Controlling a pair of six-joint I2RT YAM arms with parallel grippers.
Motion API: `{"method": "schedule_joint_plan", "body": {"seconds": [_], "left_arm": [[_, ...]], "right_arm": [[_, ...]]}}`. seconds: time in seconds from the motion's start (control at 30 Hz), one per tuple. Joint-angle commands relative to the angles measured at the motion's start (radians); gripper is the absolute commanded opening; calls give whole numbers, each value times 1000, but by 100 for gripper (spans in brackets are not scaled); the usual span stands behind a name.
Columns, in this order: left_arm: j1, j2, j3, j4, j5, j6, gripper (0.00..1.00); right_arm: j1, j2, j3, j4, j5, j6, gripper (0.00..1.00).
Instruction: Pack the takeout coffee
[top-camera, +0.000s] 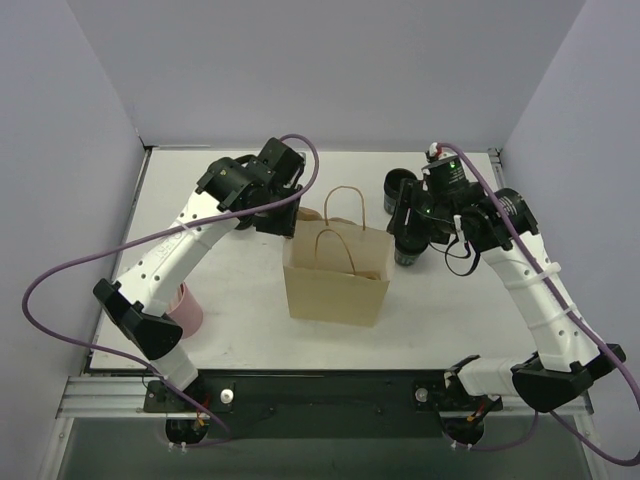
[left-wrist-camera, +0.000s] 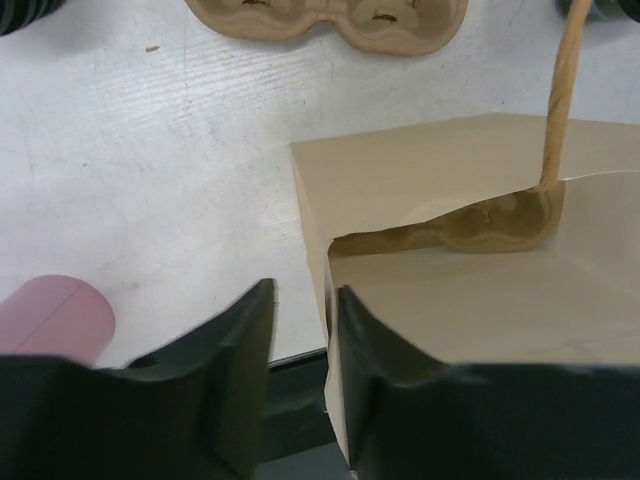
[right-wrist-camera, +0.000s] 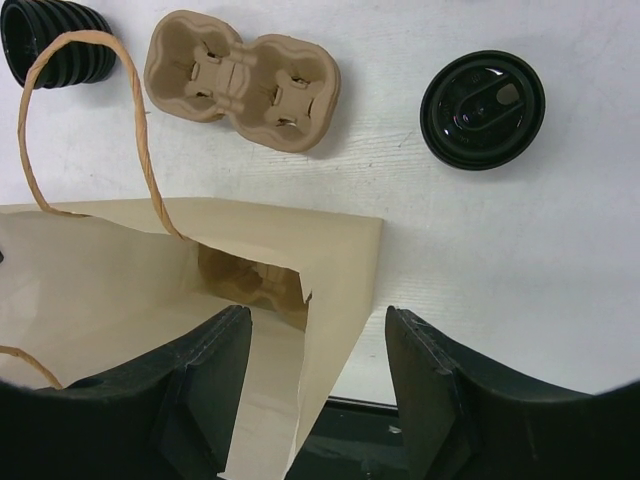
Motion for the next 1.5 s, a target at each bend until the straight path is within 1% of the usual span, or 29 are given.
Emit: {"method": "schedule_joint_plan", "body": {"seconds": [0.0, 0.07, 0.1, 0.13, 0.2, 0.27, 0.3, 0.33, 0.4, 0.43, 0.5, 0.53, 0.6, 0.63, 0.67, 0.7, 0.77, 0.9, 1.0, 1.03, 1.07, 1.1, 1.17, 1.23, 1.27, 1.33, 1.37, 1.4, 1.47], "left_arm": [[6, 4, -4, -25, 12, -13, 24], [6, 4, -4, -31, 16, -17, 13], [6, -2, -10, -31, 16, -19, 5], [6, -9, -13, -27, 15, -20, 1], [6, -41, -37, -10, 16, -19, 0], [6, -98, -74, 68, 50, 3, 0], [6, -123, -132, 111, 68, 9, 0], [7, -176, -160, 207, 84, 15, 0], [8, -230, -218, 302, 113, 9, 0], [7, -277, -262, 394, 122, 0, 0], [4, -328, -312, 471, 133, -16, 0], [0, -395, -391, 558, 137, -28, 0], [-41, -484, -497, 660, 112, -33, 0], [-54, -573, -563, 754, 113, -26, 0], [-61, -610, -658, 787, 114, -25, 0], [-63, -641, -703, 812, 122, -28, 0], [-63, -707, -798, 814, 128, -17, 0], [-65, -766, -878, 763, 142, -29, 0], [-65, -796, -902, 754, 128, -39, 0], [-63, -804, -904, 751, 124, -39, 0], [-65, -807, -907, 748, 118, -37, 0], [-65, -810, -919, 749, 119, -34, 0], [-65, -815, -927, 749, 121, -33, 0], [-66, -818, -938, 749, 125, -36, 0], [-65, -821, -942, 751, 128, -39, 0], [-65, -831, -956, 763, 133, -45, 0], [-65, -836, -959, 765, 134, -48, 0], [-65, -839, -964, 763, 134, -55, 0], [-65, -851, -971, 763, 144, -60, 0]], "right_arm": [[-13, 11, 15, 15, 16, -36, 56], [-24, 17, 47, 13, 25, -45, 56], [-27, 20, 55, 13, 32, -50, 56], [-33, 22, 73, 15, 54, -52, 56], [-65, 31, 84, 15, 66, -52, 56], [-111, 45, 72, 35, 71, -58, 57], [-131, 54, 72, 38, 63, -56, 58], [-146, 63, 75, 41, 43, -53, 59], [-185, 86, 93, 41, 28, -47, 61], [-190, 89, 101, 43, 26, -49, 62], [-197, 90, 104, 41, 42, -50, 63], [-202, 86, 99, 43, 48, -53, 63], [-208, 67, 63, 43, 62, -52, 64], [-211, 57, 47, 50, 62, -50, 64], [-213, 44, 27, 56, 56, -46, 64], [-214, 37, -5, 62, 36, -42, 64], [-216, 30, -31, 69, 22, -33, 64], [-214, 24, -72, 78, -10, -29, 63], [-216, 24, -82, 76, -10, -35, 62], [-216, 25, -80, 75, -23, -36, 60], [-214, 28, -71, 75, -56, -45, 58], [-214, 30, -65, 76, -82, -68, 54], [-199, 36, -54, 76, -142, -94, 52], [-194, 40, -57, 52, -144, -110, 51], [-194, 42, -74, 41, -91, -108, 52], [-194, 39, -106, 47, -21, -121, 58], [-199, 46, -123, 56, 53, -121, 60], [-206, 56, -138, 79, 63, -125, 65], [-219, 109, -143, 107, 65, -139, 69]]}}
